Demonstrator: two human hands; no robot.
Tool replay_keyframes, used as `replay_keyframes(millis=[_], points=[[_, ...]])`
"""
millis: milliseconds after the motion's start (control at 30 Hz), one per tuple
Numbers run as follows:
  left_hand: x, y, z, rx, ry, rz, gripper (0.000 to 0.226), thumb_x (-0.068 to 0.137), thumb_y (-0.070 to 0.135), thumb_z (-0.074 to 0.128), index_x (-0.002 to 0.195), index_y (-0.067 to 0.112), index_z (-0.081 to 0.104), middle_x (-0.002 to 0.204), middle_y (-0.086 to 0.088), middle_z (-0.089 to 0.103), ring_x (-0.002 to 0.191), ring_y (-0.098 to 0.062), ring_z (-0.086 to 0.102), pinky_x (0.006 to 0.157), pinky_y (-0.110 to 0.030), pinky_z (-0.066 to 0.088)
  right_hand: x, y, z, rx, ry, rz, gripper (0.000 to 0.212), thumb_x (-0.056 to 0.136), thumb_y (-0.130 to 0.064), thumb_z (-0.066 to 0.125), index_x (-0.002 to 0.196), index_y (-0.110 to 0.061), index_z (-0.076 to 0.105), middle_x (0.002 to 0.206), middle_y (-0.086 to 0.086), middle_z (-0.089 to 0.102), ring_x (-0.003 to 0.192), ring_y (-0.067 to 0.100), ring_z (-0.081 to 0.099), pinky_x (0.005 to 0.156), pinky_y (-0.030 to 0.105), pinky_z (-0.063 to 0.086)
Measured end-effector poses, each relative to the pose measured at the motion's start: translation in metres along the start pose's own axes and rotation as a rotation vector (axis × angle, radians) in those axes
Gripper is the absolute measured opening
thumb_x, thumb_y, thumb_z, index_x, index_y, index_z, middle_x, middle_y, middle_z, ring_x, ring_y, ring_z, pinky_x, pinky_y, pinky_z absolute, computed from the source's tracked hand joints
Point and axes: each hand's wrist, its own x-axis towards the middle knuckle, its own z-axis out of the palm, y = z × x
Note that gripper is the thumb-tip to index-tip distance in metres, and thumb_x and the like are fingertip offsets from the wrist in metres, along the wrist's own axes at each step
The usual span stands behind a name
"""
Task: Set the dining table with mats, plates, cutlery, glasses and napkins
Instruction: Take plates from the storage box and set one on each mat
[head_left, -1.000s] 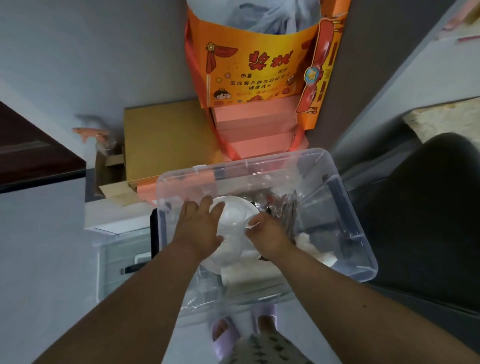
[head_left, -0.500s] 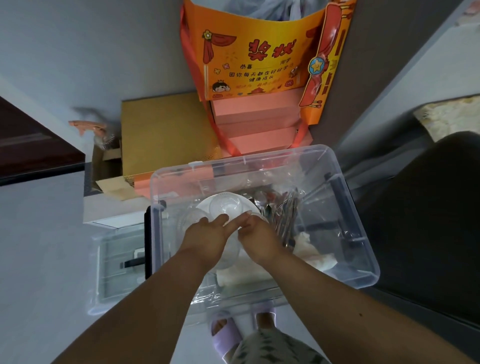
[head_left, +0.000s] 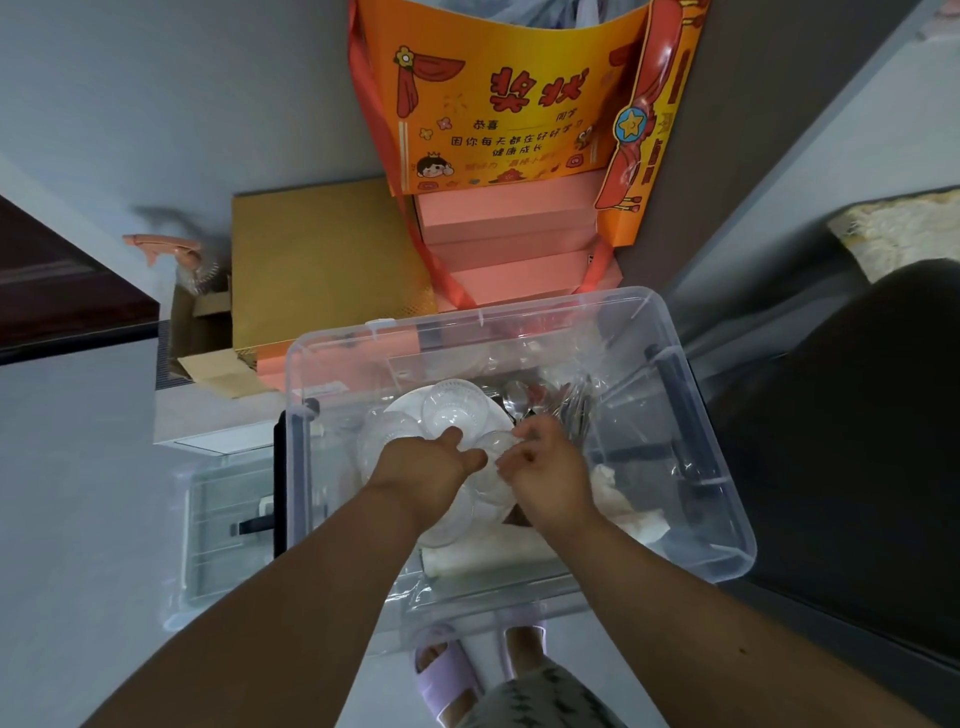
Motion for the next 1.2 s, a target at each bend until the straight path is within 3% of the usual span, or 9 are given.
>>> replay_keyframes(millis=[167, 333, 467, 667, 767, 933, 1033, 1133, 1200], points=[[0.000, -0.001, 0.000, 0.021, 0.006, 0.006, 0.046, 0.093, 0.010, 0.049, 0.135, 0.029, 0.045, 0.138, -0.008, 0.037, 0.090, -0.030, 0.063, 0.064, -0.031, 0.039, 0.039, 0.011, -0.020, 0.021, 0.203, 0.161, 0.016, 0.081, -0.005, 0.051, 0.076, -0.021, 0.053, 0.080, 0.004, 0.063, 0.082, 0.030, 0.064, 0.078, 0.037, 0.054], [-0.002, -0.005, 0.011, -0.025, 0.069, 0.009, 0.040, 0.092, 0.013, 0.051, 0.128, 0.029, 0.051, 0.134, -0.008, 0.043, 0.085, -0.031, 0.063, 0.069, -0.033, 0.047, 0.064, 0.016, -0.015, -0.256, -0.165, 0.267, 0.027, 0.088, -0.011, 0.051, 0.061, -0.018, 0.046, 0.069, 0.001, 0.051, 0.070, 0.018, 0.051, 0.065, 0.023, 0.039], [-0.008, -0.014, 0.019, -0.090, 0.163, 0.053, 0.038, 0.079, 0.012, 0.066, 0.112, 0.030, 0.062, 0.124, -0.007, 0.054, 0.069, -0.032, 0.066, 0.057, -0.030, 0.047, 0.076, 0.025, 0.003, -0.304, -0.358, 0.301, 0.012, 0.085, -0.018, 0.062, 0.089, -0.009, 0.068, 0.087, 0.003, 0.063, 0.066, 0.009, 0.053, 0.053, 0.019, 0.041], [-0.026, -0.024, 0.012, -0.143, 0.295, 0.066, 0.054, 0.040, 0.009, 0.092, 0.083, 0.033, 0.070, 0.098, -0.004, 0.067, 0.037, -0.023, 0.058, 0.034, -0.023, 0.043, 0.091, 0.022, 0.015, -0.408, -0.378, 0.189, 0.031, 0.089, -0.032, 0.059, 0.114, -0.014, 0.065, 0.105, 0.004, 0.062, 0.091, 0.022, 0.058, 0.077, 0.027, 0.046], [-0.034, -0.025, 0.008, -0.162, 0.339, 0.068, 0.055, 0.036, 0.011, 0.095, 0.081, 0.033, 0.072, 0.098, -0.005, 0.069, 0.037, -0.023, 0.057, 0.034, -0.023, 0.044, 0.099, 0.018, 0.021, -0.484, -0.365, 0.148, 0.037, 0.089, -0.034, 0.058, 0.120, -0.014, 0.060, 0.119, 0.011, 0.061, 0.105, 0.029, 0.059, 0.089, 0.034, 0.050], [-0.042, -0.025, 0.005, -0.195, 0.378, 0.076, 0.055, 0.036, 0.012, 0.097, 0.081, 0.033, 0.073, 0.101, -0.007, 0.071, 0.039, -0.023, 0.060, 0.034, -0.025, 0.047, 0.109, 0.018, 0.030, -0.584, -0.395, 0.109, 0.044, 0.087, -0.039, 0.062, 0.125, -0.018, 0.056, 0.123, 0.008, 0.060, 0.108, 0.027, 0.059, 0.088, 0.033, 0.050], [-0.044, -0.025, 0.006, -0.209, 0.406, 0.077, 0.055, 0.037, 0.012, 0.097, 0.082, 0.033, 0.073, 0.102, -0.007, 0.071, 0.039, -0.023, 0.060, 0.034, -0.026, 0.048, 0.121, 0.014, 0.031, -0.646, -0.423, 0.085, 0.059, 0.087, -0.039, 0.064, 0.138, -0.015, 0.045, 0.146, 0.009, 0.038, 0.131, 0.029, 0.040, 0.100, 0.035, 0.043], [-0.045, -0.027, 0.007, -0.214, 0.436, 0.071, 0.054, 0.040, 0.012, 0.097, 0.084, 0.033, 0.073, 0.104, -0.008, 0.070, 0.041, -0.024, 0.061, 0.035, -0.029, 0.050, 0.135, 0.007, 0.031, -0.630, -0.427, 0.147, 0.058, 0.091, -0.032, 0.060, 0.138, -0.004, 0.042, 0.137, 0.014, 0.047, 0.124, 0.027, 0.047, 0.084, 0.024, 0.040], [-0.044, -0.028, 0.007, -0.229, 0.444, 0.060, 0.052, 0.043, 0.012, 0.096, 0.085, 0.033, 0.073, 0.105, -0.008, 0.070, 0.041, -0.025, 0.061, 0.035, -0.030, 0.051, 0.140, 0.004, 0.031, -0.641, -0.451, 0.177, 0.053, 0.093, -0.030, 0.058, 0.137, -0.004, 0.045, 0.135, 0.013, 0.048, 0.127, 0.027, 0.044, 0.086, 0.026, 0.038]])
